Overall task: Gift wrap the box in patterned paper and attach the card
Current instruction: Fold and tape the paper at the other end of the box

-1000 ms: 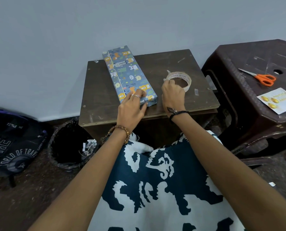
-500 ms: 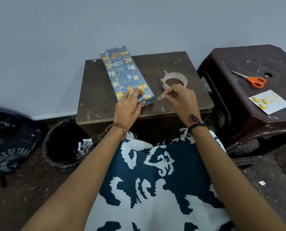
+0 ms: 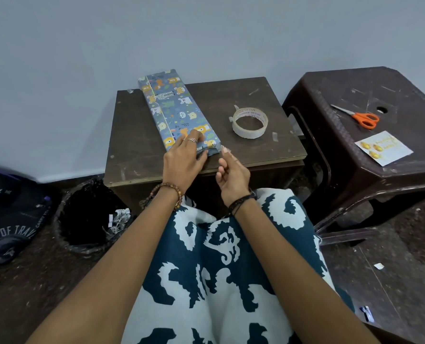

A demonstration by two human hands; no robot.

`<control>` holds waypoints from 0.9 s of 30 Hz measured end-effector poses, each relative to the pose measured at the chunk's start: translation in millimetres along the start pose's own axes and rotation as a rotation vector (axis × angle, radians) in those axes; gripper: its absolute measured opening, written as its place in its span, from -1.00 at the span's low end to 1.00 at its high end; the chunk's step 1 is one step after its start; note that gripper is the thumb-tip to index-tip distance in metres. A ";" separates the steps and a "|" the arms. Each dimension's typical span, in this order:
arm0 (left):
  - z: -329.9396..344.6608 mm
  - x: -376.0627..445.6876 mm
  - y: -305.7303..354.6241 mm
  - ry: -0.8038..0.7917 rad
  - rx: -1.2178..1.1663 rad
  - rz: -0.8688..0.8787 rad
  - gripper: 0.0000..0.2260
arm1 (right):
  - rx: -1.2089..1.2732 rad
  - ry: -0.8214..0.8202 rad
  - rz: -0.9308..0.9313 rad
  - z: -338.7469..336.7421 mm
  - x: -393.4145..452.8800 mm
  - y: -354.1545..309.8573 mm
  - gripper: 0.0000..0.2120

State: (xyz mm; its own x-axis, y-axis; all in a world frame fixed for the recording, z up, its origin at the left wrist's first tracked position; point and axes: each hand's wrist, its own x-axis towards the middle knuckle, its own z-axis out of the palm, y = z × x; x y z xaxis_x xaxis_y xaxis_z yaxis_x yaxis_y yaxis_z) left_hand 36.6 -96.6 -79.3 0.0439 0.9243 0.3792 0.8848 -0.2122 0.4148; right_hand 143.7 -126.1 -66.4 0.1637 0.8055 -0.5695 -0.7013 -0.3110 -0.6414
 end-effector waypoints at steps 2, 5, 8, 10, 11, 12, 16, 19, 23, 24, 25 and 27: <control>-0.1 -0.1 0.0 0.001 -0.002 0.000 -0.80 | 0.046 0.010 -0.017 4.0 1.1 4.6 -0.95; -0.9 -0.1 0.0 -0.001 -0.002 0.010 -0.80 | 0.048 0.022 -0.030 8.4 -0.3 9.9 -0.94; -0.9 -0.2 -0.1 0.001 -0.005 0.014 -0.81 | 0.046 0.019 -0.044 10.6 -0.5 12.0 -0.92; -0.6 -0.2 -0.2 0.005 0.001 0.018 -0.81 | 0.040 0.021 -0.059 11.3 0.9 13.1 -0.92; -0.4 -0.1 -0.3 0.006 0.005 0.020 -0.81 | 0.037 0.027 -0.068 11.5 1.8 13.8 -0.92; -0.1 0.1 -0.5 0.008 0.007 0.023 -0.81 | 0.032 0.034 -0.077 11.9 2.5 14.5 -0.93; -0.8 -0.7 -0.7 0.034 0.024 0.063 -0.83 | 0.006 0.075 -0.105 16.9 5.3 16.7 -0.95; -0.7 -2.2 -1.7 0.069 0.045 0.122 -0.86 | -0.029 0.111 -0.129 21.2 7.1 17.3 -0.91; 0.4 -1.4 -3.9 0.150 0.076 0.252 -0.90 | -0.059 0.146 -0.163 25.1 8.6 18.9 -0.90; 1.3 -0.9 -5.6 0.156 0.095 0.279 -0.92 | -0.059 0.156 -0.169 25.9 8.3 19.3 -0.91; 2.4 -0.4 -7.5 0.156 0.120 0.303 -0.93 | -0.064 0.167 -0.178 26.6 8.0 19.7 -0.92; 4.5 0.3 -11.3 0.146 0.172 0.326 -0.92 | -0.109 0.199 -0.206 26.8 7.9 21.2 -0.91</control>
State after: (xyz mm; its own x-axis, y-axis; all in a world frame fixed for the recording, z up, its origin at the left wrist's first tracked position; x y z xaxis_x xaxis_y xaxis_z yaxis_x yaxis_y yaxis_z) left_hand 28.8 -92.5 -87.6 0.2802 0.7599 0.5866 0.9008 -0.4193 0.1128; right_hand 111.5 -112.8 -70.8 0.4347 0.7463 -0.5041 -0.5626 -0.2120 -0.7991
